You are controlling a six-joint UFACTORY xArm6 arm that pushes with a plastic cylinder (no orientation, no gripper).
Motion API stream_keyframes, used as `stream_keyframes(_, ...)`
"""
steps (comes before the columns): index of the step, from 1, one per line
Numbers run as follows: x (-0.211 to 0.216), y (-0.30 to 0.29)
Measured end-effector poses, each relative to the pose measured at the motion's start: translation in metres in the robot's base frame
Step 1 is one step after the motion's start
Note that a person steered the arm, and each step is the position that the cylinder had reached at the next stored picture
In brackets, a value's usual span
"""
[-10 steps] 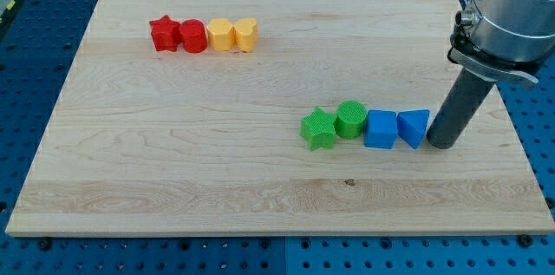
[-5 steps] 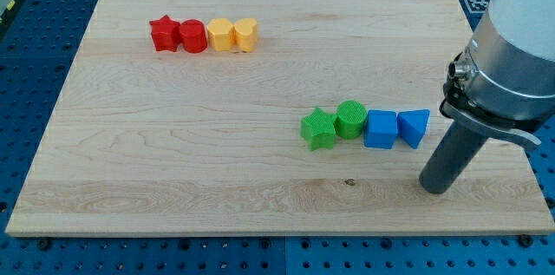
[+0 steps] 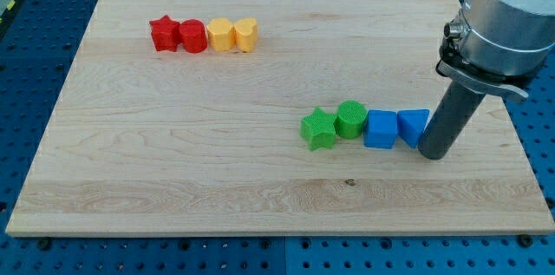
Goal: Adjust the blue triangle beside the blue cube
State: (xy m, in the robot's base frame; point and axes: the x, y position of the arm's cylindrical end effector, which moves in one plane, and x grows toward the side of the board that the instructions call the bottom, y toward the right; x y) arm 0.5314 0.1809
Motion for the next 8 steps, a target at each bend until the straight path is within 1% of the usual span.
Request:
stream_keyframes(2, 0.006, -0.016)
stream_keyframes(3, 0.021, -0.020)
stream_keyframes(4, 0.025, -0.019)
stream_keyframes(8, 0.017, -0.022)
